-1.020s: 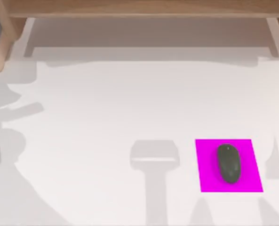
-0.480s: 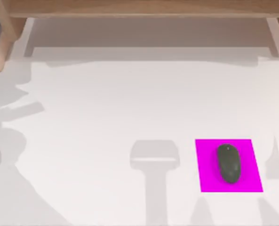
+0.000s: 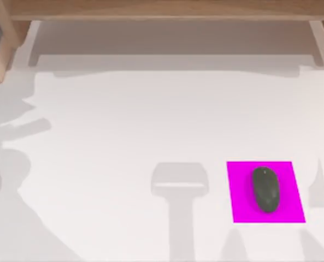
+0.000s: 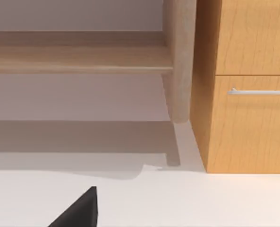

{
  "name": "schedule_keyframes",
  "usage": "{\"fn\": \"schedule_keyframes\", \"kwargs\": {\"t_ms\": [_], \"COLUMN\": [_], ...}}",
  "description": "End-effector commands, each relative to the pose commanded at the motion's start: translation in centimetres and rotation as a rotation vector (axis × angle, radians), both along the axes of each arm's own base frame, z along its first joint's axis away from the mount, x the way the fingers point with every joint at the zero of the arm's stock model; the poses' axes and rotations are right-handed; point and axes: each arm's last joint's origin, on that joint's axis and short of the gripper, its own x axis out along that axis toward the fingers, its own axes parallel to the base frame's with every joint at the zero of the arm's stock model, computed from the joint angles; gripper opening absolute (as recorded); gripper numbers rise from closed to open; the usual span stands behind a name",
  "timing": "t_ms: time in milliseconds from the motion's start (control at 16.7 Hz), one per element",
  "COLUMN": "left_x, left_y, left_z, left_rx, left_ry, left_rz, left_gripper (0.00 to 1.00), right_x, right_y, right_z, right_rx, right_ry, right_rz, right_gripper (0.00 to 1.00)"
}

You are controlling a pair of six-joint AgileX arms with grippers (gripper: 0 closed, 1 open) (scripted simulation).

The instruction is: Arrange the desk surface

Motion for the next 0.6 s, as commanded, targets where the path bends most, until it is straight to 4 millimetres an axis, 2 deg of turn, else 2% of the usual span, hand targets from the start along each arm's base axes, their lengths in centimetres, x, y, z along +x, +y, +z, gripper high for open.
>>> {"fn": "schedule_keyframes", "kwargs": {"t_ms": [360,480,600], "left_x": [-3.2,-4.5,-4.9], "left_y": [0.1,0.1,0.1], "left_z": [0.7,0.3,-0.1], "left_rx": [0.009,0.005,-0.001], "left_ry": [-0.018,-0.01,0.001], "left_rz": [-0.003,0.002,0.001], "left_gripper": [1.0,1.0,1.0], "right_x": [0.0,0.0,0.0], "right_y": [0.0,0.0,0.0], "right_z": [0.0,0.0,0.0], "right_rx": [0.0,0.0,0.0], "right_ry": [0.0,0.0,0.0], "right_rz": [0.0,0.0,0.0], "right_gripper": [1.0,1.0,1.0]}}
